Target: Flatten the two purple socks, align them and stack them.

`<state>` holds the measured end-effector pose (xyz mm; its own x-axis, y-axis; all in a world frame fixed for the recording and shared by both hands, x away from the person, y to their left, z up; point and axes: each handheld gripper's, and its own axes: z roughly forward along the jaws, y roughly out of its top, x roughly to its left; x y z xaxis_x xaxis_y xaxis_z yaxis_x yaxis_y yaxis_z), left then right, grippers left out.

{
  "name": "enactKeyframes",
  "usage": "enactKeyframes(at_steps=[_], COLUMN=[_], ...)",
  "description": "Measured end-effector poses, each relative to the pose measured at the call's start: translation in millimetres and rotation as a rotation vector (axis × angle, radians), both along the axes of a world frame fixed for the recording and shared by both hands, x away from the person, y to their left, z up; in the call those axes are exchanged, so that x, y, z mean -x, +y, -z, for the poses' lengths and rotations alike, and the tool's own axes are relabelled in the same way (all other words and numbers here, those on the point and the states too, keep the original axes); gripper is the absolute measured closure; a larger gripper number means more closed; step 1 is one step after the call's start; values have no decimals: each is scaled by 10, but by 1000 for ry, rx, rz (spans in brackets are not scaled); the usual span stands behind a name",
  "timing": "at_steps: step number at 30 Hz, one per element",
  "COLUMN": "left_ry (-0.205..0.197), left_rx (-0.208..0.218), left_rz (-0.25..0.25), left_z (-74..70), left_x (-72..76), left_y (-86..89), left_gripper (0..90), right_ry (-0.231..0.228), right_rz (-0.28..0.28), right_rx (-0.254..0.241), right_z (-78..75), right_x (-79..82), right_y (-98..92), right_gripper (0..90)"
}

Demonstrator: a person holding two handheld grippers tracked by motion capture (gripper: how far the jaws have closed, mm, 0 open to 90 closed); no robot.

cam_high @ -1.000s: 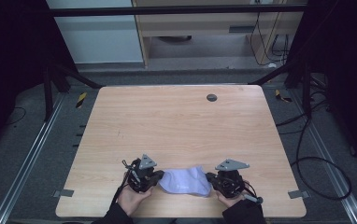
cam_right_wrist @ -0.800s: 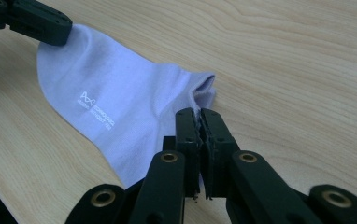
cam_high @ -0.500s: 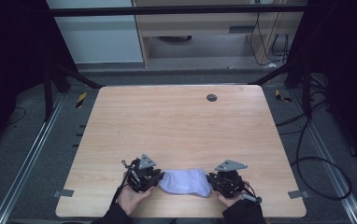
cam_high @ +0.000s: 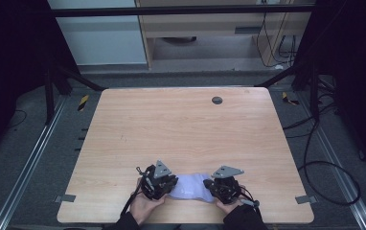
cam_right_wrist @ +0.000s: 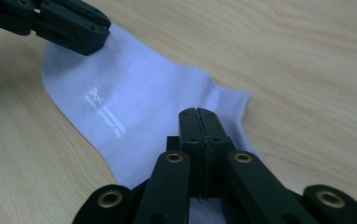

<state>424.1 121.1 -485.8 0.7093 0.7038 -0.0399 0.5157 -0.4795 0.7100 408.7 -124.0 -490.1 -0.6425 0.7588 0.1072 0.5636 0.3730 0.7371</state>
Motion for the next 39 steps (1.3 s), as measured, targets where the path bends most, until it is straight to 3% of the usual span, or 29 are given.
enactKeyframes(at_steps=[4,8,13,16,18,21,24,31,32,33,39], left_ry=[8,9,-27,-57,-85,-99,-124,-135,-135,-127,-115], left_rx=[-3,-5,42,66,95,103,101,96,96,101,98], left_rz=[-1,4,-15,-28,-66,-94,-153,-237,-237,-257,-302], left_z=[24,26,-101,-181,-253,-275,-285,-244,-244,-224,-171], left_x=[6,17,27,12,-37,-76,-184,-343,-343,-376,-418], left_y=[9,14,97,180,333,435,674,1143,1143,1266,1511], left_gripper=[821,815,757,696,668,604,530,415,399,380,336], right_ry=[28,38,-8,-55,-74,-98,-128,-132,-125,-128,-114], right_rz=[-3,-3,-1,40,64,117,177,290,303,323,363], right_rx=[37,38,-20,-63,-73,-72,-70,-62,-65,-60,-54], right_z=[63,60,-53,-128,-141,-137,-128,-89,-85,-77,-43], right_x=[-2,9,13,-11,-32,-78,-157,-285,-296,-312,-364], right_y=[-15,-26,-82,-182,-252,-378,-522,-857,-896,-948,-1102], right_gripper=[900,900,858,773,744,645,543,385,370,355,291])
